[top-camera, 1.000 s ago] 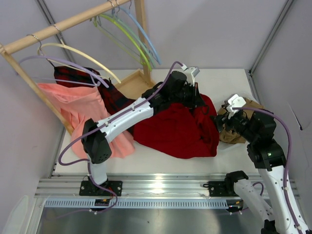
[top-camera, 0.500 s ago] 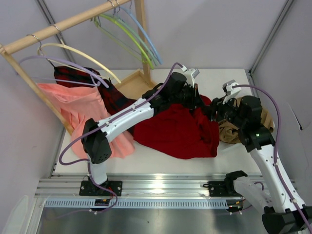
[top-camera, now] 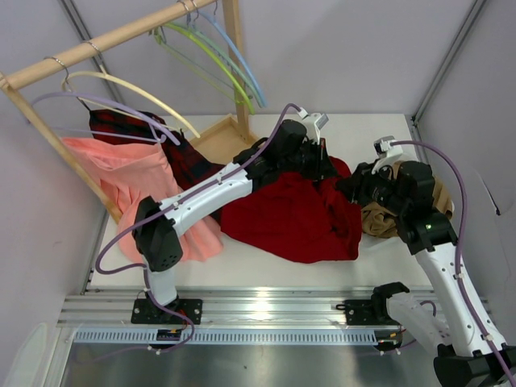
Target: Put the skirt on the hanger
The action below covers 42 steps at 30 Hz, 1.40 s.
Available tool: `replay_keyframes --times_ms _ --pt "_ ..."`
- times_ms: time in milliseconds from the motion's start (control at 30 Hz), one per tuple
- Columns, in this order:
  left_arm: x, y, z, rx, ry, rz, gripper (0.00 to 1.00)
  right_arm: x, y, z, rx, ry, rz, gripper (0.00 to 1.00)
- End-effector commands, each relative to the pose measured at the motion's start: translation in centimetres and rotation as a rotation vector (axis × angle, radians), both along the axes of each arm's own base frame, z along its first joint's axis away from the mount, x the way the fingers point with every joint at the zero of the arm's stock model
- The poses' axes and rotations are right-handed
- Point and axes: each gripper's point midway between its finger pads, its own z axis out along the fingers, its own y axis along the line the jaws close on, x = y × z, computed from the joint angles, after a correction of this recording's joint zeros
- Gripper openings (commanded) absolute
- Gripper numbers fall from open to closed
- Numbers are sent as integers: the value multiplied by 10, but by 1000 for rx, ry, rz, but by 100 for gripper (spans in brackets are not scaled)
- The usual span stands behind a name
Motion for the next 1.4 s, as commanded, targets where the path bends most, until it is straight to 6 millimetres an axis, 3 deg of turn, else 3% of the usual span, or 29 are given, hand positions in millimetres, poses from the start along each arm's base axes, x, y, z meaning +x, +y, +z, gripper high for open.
replay_keyframes --times_ms 0,267,467,567,633,733,900,967,1000,1033,1133,1233,1367 --pt "-1 8 46 -98 -61 10 1 -4 -1 -2 21 30 -10 38" --pt "-4 10 48 -109 -63 7 1 4 5 4 39 6 8 43" --pt "-4 13 51 -114 -72 19 1 10 3 -6 9 27 -3 43" --pt "-3 13 50 -111 -71 18 1 10 5 -5 17 30 5 31" --pt "-4 12 50 -112 -70 14 1 10 5 -3 22 23 1 10" --pt "-4 12 51 -116 -72 10 1 9 3 5 30 -1 -5 0" --pt "-3 13 46 -105 -73 12 2 10 4 14 76 -1 -25 0" --pt "-1 15 43 -95 -73 22 7 11 3 21 99 -3 -39 0" --pt "0 17 40 -78 -68 29 15 11 3 22 111 5 -42 0" --pt "5 22 39 -67 -68 52 36 12 3 25 138 19 -53 0" --pt "15 37 50 -66 -92 93 60 15 2 21 178 68 -81 0" --pt "24 62 74 -61 -171 157 73 17 1 12 227 130 -112 0" --pt "32 91 95 -28 -250 232 78 22 -7 11 334 178 -179 0"
